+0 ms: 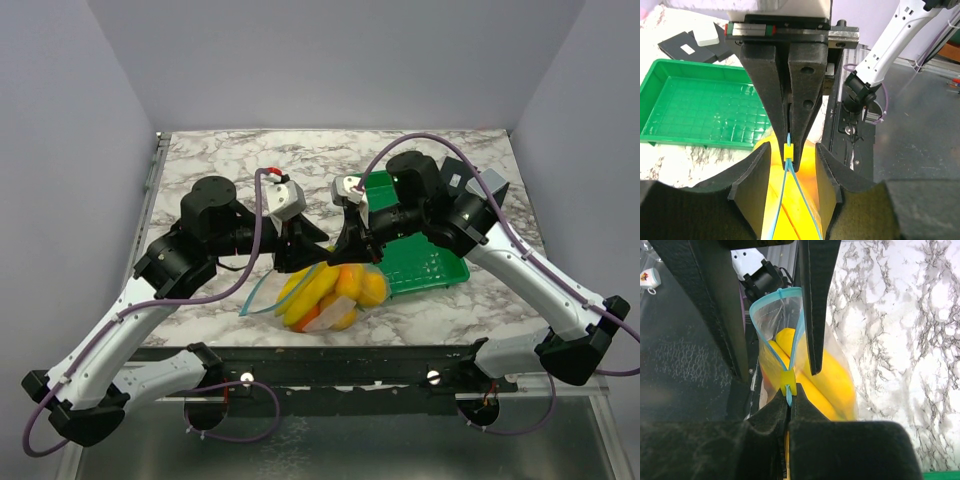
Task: Place the food in the zip-top bag and seal the zipper
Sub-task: Zip the zipper food storage bag at the center of the board.
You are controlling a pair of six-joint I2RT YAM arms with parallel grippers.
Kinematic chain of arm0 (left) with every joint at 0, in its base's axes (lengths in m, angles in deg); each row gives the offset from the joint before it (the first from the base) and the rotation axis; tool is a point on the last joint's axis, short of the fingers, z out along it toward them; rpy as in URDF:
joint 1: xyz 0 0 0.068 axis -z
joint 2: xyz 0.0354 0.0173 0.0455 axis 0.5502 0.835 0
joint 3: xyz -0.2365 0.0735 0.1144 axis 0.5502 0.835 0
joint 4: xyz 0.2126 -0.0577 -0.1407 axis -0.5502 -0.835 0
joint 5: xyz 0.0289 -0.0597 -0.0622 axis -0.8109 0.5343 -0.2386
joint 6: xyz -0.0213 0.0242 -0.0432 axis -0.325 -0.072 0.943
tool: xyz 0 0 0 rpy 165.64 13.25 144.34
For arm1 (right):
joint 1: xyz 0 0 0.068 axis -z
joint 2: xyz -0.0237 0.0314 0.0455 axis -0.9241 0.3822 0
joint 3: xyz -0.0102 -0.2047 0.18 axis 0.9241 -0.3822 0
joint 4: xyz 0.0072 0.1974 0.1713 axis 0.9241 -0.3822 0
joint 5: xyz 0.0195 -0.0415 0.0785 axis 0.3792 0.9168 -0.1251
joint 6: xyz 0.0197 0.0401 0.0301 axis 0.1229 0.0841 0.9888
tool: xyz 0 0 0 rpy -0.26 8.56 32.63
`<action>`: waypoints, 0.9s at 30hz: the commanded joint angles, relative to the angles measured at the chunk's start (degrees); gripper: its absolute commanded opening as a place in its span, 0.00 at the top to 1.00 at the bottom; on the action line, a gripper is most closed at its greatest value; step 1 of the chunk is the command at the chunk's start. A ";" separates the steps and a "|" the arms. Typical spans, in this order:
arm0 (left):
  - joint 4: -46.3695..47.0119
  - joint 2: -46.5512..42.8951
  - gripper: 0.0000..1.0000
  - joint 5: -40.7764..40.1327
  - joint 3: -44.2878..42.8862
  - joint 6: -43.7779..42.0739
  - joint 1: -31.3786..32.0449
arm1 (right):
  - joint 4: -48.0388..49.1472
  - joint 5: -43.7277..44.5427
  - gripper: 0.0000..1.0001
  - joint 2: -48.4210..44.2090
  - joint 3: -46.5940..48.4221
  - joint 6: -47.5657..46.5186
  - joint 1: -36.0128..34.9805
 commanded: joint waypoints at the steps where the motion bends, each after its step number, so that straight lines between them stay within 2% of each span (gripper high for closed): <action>1: 1.35 -1.14 0.57 -1.04 -1.69 0.00 0.07 | 0.06 -1.52 0.99 -1.77 -0.22 0.80 -0.41; 17: 1.42 0.73 0.57 0.61 -0.20 0.05 0.04 | 0.67 -1.34 0.99 -1.40 0.07 1.20 -0.59; 27: 1.44 1.53 0.65 1.58 0.58 0.05 0.05 | 0.65 -0.97 0.99 -1.03 0.81 1.63 -0.67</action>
